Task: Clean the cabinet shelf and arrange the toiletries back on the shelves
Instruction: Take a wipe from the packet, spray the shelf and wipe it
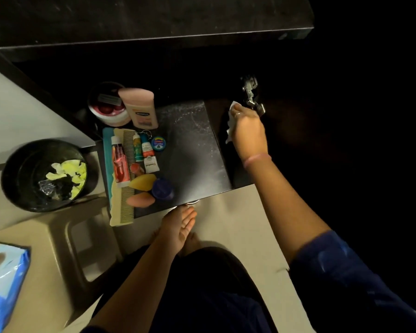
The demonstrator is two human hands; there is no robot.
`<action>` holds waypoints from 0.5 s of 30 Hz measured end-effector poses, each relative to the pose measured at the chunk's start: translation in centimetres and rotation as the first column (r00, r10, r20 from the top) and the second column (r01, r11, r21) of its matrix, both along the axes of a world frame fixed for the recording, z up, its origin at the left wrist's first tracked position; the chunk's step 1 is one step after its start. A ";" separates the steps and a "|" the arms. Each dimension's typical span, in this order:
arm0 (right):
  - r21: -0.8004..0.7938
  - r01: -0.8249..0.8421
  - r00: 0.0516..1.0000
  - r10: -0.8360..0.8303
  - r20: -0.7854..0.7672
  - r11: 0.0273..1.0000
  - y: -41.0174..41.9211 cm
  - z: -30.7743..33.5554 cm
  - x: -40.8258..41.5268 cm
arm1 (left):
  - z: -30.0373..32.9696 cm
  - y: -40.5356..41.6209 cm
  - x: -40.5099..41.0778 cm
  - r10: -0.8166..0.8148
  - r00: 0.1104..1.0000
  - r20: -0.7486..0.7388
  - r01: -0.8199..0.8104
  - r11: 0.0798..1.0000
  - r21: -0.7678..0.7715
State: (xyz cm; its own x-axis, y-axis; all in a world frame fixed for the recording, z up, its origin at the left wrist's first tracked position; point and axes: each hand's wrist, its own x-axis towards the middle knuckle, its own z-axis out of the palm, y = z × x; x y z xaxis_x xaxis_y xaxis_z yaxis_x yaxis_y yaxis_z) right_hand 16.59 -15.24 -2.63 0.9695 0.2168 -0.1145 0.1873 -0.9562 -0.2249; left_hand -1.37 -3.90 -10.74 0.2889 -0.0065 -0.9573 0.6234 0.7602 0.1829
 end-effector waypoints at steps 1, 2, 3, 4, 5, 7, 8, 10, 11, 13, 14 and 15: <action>-0.067 0.012 1.000 -0.013 -0.010 0.998 0.4 -1.5 0.8 | 0.0 0.0 -0.1 0.000 1.000 -0.002 0.000 1.000 0.005; -0.099 0.057 0.998 -0.059 -0.011 0.993 0.6 -2.6 1.0 | 0.0 -0.1 -0.2 0.001 1.000 0.001 -0.001 1.000 0.005; -0.150 0.079 0.997 -0.080 -0.001 0.986 0.3 -3.6 1.0 | 0.0 -0.1 -0.2 0.004 1.000 0.005 -0.004 1.000 0.002; -0.245 0.003 1.000 -0.007 -0.016 0.970 0.0 -4.5 0.4 | -0.1 -0.1 -0.2 0.010 1.000 0.009 -0.010 1.000 -0.004; -0.327 -0.070 0.997 0.059 -0.046 0.942 -0.6 -5.4 -0.5 | -0.2 -0.1 -0.2 0.020 1.000 0.009 -0.020 1.000 -0.010; -0.411 -0.131 0.987 0.077 -0.144 0.902 -1.4 -5.7 -3.3 | -0.3 -0.2 0.0 0.039 0.999 0.002 -0.038 0.999 -0.020; -0.435 -0.104 0.985 0.032 -0.168 0.894 -1.5 -4.8 -4.7 | -0.4 -0.2 0.1 0.049 0.999 0.002 -0.049 0.999 -0.023; -0.504 -0.132 0.975 0.020 -0.222 0.854 -2.4 -4.0 -7.5 | -0.4 -0.5 0.6 0.073 0.997 0.006 -0.072 0.997 -0.026; -0.526 -0.155 0.966 0.015 -0.260 0.836 -2.7 -3.3 -8.8 | -0.3 -0.7 0.8 0.082 0.997 0.003 -0.082 0.996 -0.032; -0.468 -0.051 0.944 -0.110 -0.311 0.882 -3.3 -2.2 -10.3 | 0.0 -1.0 1.1 0.080 0.997 -0.003 -0.080 0.996 -0.045; -0.439 0.024 0.921 -0.191 -0.340 0.898 -3.6 -1.5 -10.4 | 0.0 -1.1 1.1 0.071 0.997 -0.004 -0.071 0.996 -0.049; -0.410 0.085 0.898 -0.248 -0.363 0.908 -3.7 -0.5 -10.1 | 0.1 -1.2 1.1 0.065 0.998 -0.005 -0.065 0.997 -0.049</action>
